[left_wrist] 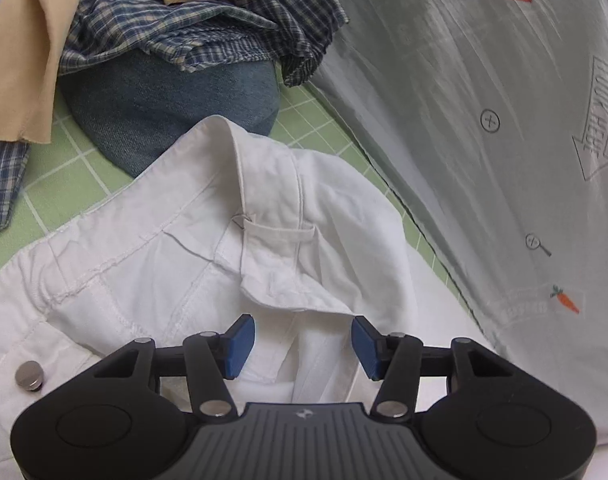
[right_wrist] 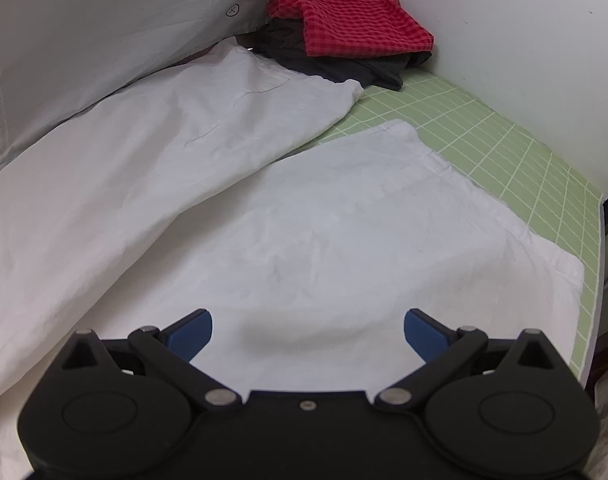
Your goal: Fold clothes
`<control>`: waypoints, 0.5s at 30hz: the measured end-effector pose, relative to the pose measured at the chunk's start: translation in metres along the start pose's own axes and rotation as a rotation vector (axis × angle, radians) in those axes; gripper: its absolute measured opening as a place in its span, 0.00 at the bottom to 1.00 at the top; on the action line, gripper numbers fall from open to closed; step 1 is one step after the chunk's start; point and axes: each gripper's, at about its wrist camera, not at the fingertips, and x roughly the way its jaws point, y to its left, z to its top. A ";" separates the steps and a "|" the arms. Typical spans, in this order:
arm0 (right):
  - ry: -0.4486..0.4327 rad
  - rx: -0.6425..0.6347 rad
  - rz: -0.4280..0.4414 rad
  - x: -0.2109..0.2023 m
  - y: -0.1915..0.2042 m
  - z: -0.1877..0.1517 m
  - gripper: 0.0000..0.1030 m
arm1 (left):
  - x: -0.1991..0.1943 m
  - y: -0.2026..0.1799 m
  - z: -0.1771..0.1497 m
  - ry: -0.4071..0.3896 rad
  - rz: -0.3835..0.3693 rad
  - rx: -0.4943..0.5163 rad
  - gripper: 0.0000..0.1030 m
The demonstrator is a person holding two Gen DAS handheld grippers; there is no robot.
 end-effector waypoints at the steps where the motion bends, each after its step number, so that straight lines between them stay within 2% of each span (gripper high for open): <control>1: 0.002 -0.001 0.000 0.000 0.000 -0.001 1.00 | 0.001 0.001 0.003 -0.009 -0.012 -0.020 0.55; 5: 0.012 0.014 -0.006 0.000 -0.004 -0.003 1.00 | -0.008 0.004 0.009 -0.063 -0.081 -0.077 0.57; 7: 0.014 0.026 -0.009 0.000 -0.007 -0.004 1.00 | -0.008 0.005 0.009 -0.068 -0.067 -0.076 0.61; 11: 0.031 0.046 -0.011 0.003 -0.010 -0.007 1.00 | 0.000 0.008 0.012 -0.045 -0.014 -0.060 0.57; 12: 0.037 0.050 -0.009 0.004 -0.009 -0.008 1.00 | 0.001 0.009 0.013 -0.044 0.003 -0.056 0.45; 13: 0.039 0.049 -0.006 0.005 -0.008 -0.008 1.00 | 0.001 0.009 0.014 -0.044 0.017 -0.052 0.28; 15: 0.038 0.036 -0.002 0.004 -0.006 -0.008 1.00 | -0.001 0.013 0.013 -0.054 0.031 -0.058 0.10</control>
